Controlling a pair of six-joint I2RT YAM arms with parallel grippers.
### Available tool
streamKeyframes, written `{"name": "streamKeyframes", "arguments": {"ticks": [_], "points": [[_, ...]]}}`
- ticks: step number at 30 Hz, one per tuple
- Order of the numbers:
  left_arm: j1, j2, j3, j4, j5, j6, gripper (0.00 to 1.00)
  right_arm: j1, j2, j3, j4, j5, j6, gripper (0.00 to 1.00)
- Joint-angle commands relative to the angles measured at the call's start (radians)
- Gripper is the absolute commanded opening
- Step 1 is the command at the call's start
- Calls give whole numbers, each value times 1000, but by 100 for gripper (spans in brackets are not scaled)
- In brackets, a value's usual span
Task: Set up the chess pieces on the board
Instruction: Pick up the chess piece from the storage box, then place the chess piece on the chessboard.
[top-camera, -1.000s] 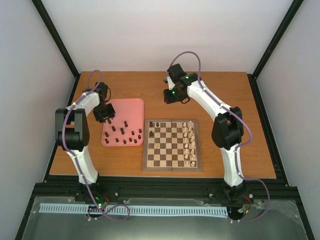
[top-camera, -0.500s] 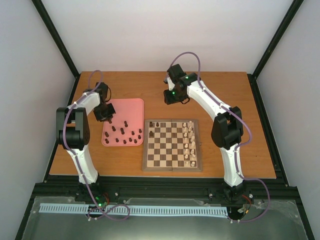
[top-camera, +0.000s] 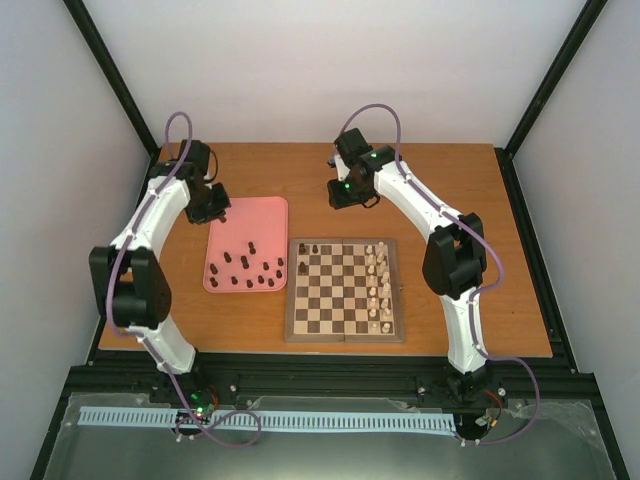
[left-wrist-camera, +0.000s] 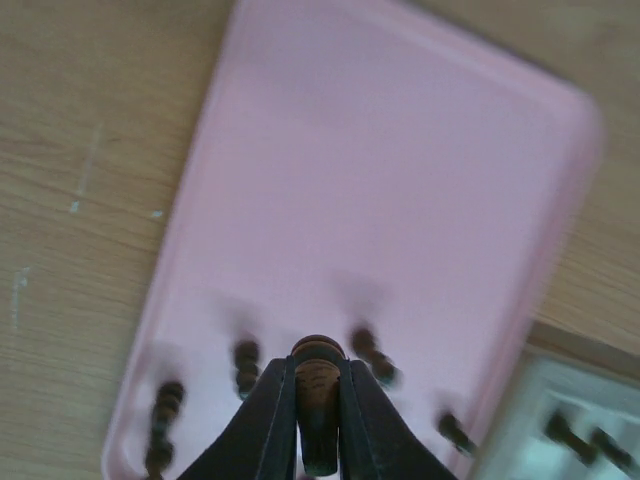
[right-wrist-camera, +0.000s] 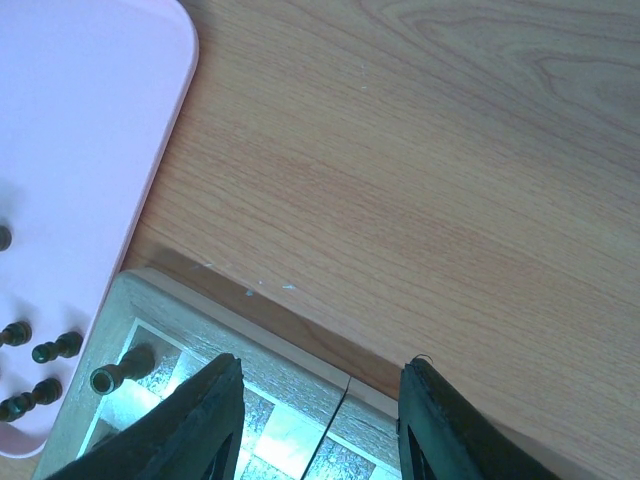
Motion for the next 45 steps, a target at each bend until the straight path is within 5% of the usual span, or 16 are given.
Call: {"name": "streamKeyframes", "arguments": {"ticks": [1,9,18,30,45], "points": [[-123,-127,69,-91,70,-7,1,-8,0,-9,11,2,3,43],[-386,-129,58,-85,119,-90,1,-8,-2,-10,21,8,3,43],[-511,-57,63,-66,121,-131,1,-8,-22,-27,27,16,-3,43],[-533,12,-41,24,96,-155,1,-10,-41,-74,57,6,0,43],[-533,108,5,60,68,-153,1,-20,-24,-68,62,-12,-3,43]]}}
